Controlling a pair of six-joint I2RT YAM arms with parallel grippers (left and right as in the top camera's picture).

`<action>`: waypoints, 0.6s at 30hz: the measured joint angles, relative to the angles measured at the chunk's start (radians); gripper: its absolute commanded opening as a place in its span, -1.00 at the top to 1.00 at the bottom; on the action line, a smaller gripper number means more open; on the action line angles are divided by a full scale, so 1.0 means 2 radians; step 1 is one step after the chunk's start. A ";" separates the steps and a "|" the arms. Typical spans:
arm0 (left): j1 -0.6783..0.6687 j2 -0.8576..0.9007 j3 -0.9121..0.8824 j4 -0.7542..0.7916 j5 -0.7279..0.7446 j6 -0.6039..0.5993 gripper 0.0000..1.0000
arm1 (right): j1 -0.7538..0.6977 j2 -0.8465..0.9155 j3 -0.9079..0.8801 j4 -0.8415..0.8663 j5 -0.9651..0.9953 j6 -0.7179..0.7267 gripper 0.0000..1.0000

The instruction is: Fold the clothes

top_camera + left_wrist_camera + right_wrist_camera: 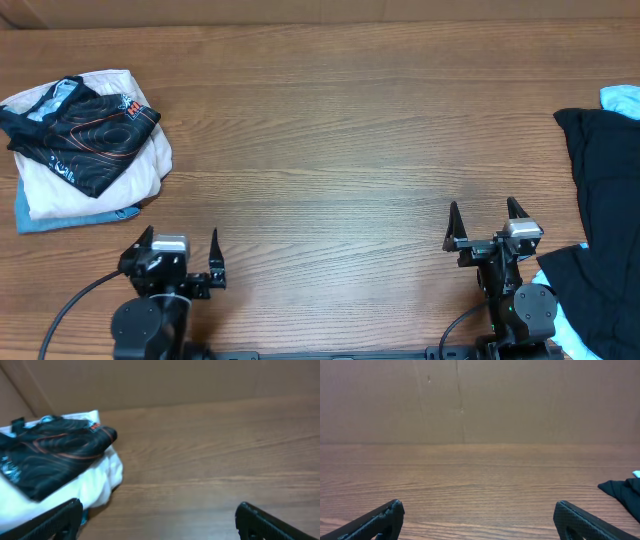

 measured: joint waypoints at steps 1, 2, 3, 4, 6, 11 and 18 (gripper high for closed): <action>0.000 -0.007 -0.017 0.022 0.002 -0.002 -1.00 | 0.000 0.000 0.000 0.000 0.000 0.000 -1.00; 0.000 -0.013 -0.034 0.042 0.003 -0.006 -1.00 | 0.000 0.000 0.000 0.000 0.000 0.000 -1.00; 0.000 -0.017 -0.049 0.062 0.005 -0.009 -1.00 | 0.000 0.000 0.000 0.000 0.000 0.000 -1.00; 0.000 -0.020 -0.064 0.086 0.006 -0.011 -1.00 | 0.000 0.000 0.000 0.000 0.000 0.000 -1.00; 0.000 -0.022 -0.090 0.131 0.008 -0.013 -1.00 | 0.000 0.000 0.000 0.000 0.000 0.000 -1.00; 0.000 -0.024 -0.148 0.249 0.009 -0.013 -0.99 | 0.000 0.000 0.000 0.000 0.000 0.000 -1.00; 0.000 -0.025 -0.186 0.263 0.009 -0.015 -1.00 | 0.000 0.000 0.000 0.001 0.000 0.000 -1.00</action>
